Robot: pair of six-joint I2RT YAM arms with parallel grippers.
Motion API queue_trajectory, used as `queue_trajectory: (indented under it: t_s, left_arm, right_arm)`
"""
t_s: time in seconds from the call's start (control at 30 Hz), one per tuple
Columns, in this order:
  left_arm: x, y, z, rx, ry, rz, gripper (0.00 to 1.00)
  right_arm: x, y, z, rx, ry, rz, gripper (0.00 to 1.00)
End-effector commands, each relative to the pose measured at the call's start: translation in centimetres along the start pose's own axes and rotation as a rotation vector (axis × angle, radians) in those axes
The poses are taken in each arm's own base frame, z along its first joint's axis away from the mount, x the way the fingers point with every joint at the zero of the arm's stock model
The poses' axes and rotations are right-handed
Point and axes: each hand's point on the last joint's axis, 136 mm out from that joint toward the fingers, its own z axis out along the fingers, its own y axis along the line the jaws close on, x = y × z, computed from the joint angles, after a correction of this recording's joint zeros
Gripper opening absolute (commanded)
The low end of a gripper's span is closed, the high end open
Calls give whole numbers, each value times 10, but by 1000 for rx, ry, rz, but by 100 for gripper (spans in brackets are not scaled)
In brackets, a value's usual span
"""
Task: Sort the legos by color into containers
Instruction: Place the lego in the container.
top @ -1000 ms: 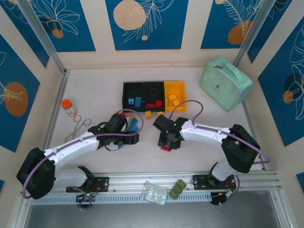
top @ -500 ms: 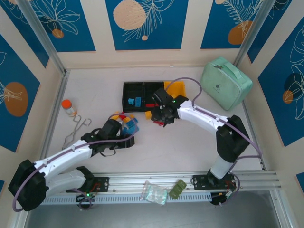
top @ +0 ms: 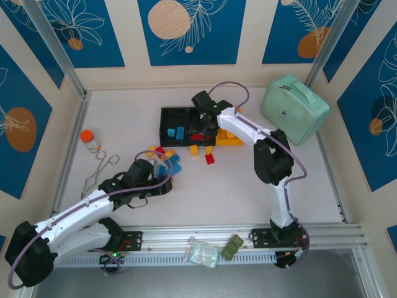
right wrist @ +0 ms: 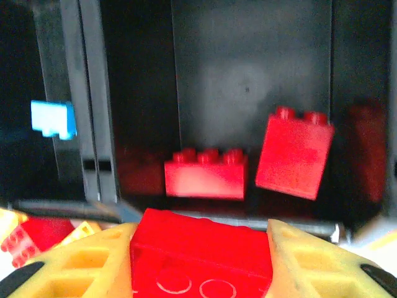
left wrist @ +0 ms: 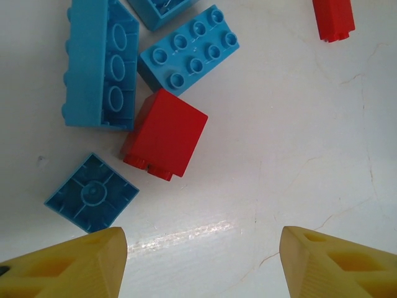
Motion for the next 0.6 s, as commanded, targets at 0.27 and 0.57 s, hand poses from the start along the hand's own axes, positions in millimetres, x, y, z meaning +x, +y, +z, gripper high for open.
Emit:
queue_trajectory:
  t_s: [0.27,0.57]
  left_arm:
    - [7,13,-3,-41,3,-25,66]
    - [4,16,-6,-58,-13,-27,66]
  right_arm:
    - [-23,0,24,33,33,-3,46]
    - [-24,6,25,33,28,-16,55]
